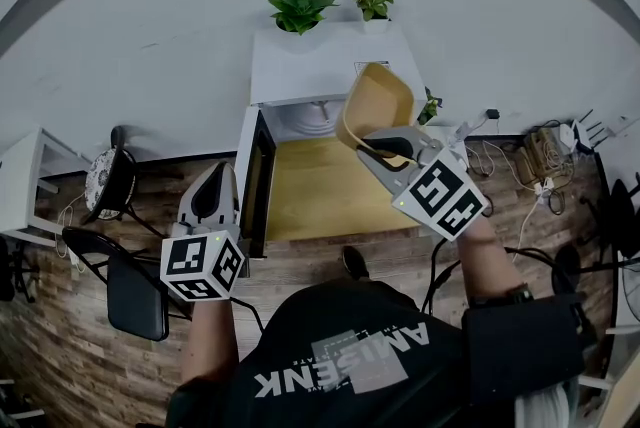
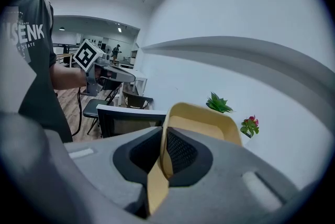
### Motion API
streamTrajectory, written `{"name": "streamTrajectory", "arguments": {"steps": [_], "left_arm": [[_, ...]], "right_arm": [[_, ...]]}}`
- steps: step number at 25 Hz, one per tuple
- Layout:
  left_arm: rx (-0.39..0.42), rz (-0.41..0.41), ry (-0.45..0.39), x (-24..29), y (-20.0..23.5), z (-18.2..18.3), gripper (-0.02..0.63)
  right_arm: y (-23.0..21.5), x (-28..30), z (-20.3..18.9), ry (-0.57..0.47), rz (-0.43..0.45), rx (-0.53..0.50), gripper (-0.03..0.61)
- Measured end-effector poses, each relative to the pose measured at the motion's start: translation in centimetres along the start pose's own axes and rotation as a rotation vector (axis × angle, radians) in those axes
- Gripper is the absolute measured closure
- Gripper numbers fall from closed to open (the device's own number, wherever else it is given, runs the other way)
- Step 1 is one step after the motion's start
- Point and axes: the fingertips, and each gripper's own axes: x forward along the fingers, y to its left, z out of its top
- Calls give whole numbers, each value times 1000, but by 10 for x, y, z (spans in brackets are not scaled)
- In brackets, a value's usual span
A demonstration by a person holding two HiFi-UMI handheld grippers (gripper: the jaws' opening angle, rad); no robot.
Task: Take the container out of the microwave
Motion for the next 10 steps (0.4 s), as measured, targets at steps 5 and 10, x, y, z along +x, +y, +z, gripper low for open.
{"name": "streamTrajectory", "arguments": {"steps": [5,10], "left_arm": [[21,19,1,1,3,2,612],[3,26,-17,2,8,6,612]], "right_arm": [[0,2,-1,6,6,6,549],[1,5,-2,12,-5,3,549]]}}
